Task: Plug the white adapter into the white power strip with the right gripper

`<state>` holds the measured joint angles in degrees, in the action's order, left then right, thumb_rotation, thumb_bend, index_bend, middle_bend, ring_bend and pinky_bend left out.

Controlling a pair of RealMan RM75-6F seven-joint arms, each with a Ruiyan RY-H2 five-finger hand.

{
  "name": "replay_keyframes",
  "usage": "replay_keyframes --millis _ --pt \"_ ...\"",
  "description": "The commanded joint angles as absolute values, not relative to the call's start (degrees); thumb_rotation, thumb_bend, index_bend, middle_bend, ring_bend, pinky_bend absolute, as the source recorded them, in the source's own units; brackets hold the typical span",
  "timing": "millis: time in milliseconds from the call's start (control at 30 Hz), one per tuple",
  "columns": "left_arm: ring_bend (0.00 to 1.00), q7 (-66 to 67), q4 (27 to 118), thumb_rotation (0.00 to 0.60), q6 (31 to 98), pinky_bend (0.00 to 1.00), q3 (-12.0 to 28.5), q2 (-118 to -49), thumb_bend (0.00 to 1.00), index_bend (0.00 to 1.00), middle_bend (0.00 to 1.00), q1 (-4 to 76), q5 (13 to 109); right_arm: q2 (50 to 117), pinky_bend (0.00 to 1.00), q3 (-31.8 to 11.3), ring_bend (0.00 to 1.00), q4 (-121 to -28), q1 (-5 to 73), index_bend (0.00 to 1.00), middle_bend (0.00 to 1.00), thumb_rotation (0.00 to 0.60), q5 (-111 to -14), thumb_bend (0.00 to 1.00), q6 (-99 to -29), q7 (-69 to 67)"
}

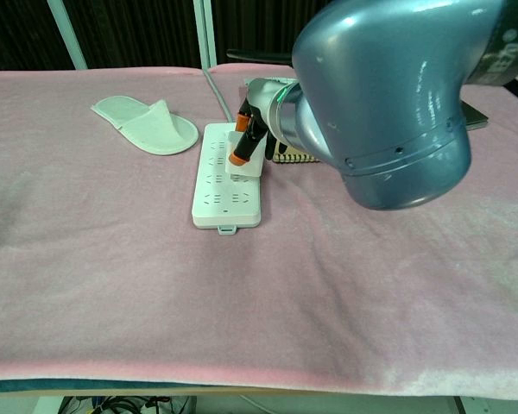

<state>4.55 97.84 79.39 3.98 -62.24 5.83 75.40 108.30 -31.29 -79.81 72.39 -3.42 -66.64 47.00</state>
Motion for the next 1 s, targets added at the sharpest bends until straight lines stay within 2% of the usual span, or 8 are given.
replay_keyframes --millis 33,1000 --pt "0.00 4.6 97.8 0.600 79.4 0.00 4.0 -62.2 0.33 0.12 0.03 5.8 75.4 108.3 0.35 -31.4 0.59 -79.9 72.3 0.66 0.56 0.600 -3.5 0.35 -66.6 47.1" --pt "0.00 4.7 97.9 0.600 79.4 0.00 3.9 -62.2 0.33 0.12 0.03 5.8 75.3 108.3 0.35 -31.7 0.59 -79.3 71.4 0.66 0.56 0.600 -3.7 0.35 -65.2 47.3"
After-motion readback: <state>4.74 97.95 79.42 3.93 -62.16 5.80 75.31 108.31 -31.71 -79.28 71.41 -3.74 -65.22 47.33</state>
